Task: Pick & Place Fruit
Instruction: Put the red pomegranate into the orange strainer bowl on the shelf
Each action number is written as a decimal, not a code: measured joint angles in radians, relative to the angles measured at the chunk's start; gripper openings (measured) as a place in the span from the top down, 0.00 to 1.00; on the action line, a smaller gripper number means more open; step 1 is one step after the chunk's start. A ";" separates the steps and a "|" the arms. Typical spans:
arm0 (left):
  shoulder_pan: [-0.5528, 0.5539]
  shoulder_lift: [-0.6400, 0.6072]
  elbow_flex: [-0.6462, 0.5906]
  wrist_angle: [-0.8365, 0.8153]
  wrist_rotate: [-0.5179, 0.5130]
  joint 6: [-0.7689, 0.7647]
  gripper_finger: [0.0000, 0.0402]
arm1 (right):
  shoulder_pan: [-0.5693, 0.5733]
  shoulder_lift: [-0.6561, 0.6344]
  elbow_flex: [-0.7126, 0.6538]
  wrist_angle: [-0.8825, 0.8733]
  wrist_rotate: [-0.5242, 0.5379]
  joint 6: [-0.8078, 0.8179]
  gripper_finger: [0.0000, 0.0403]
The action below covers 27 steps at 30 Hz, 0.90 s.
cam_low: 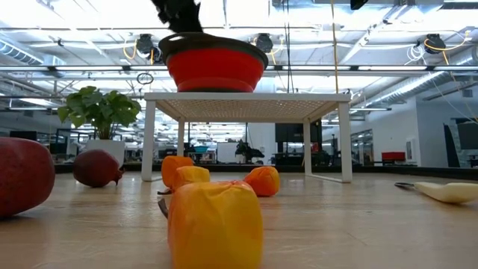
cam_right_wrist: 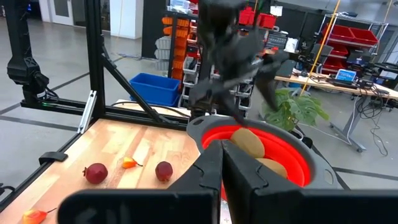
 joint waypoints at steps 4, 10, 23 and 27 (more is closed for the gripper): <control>-0.001 -0.001 0.123 -0.067 0.033 -0.019 0.28 | 0.000 0.000 0.000 0.000 0.000 0.000 1.00; -0.001 -0.003 0.281 -0.300 0.289 -0.184 0.36 | 0.000 0.000 0.000 0.000 0.000 0.000 1.00; -0.101 -0.044 0.294 -0.590 0.567 -0.564 0.66 | 0.000 0.000 0.000 -0.001 0.000 0.000 1.00; -0.168 -0.035 0.293 -0.632 0.515 -0.617 0.74 | 0.000 0.000 0.000 -0.001 0.000 0.000 1.00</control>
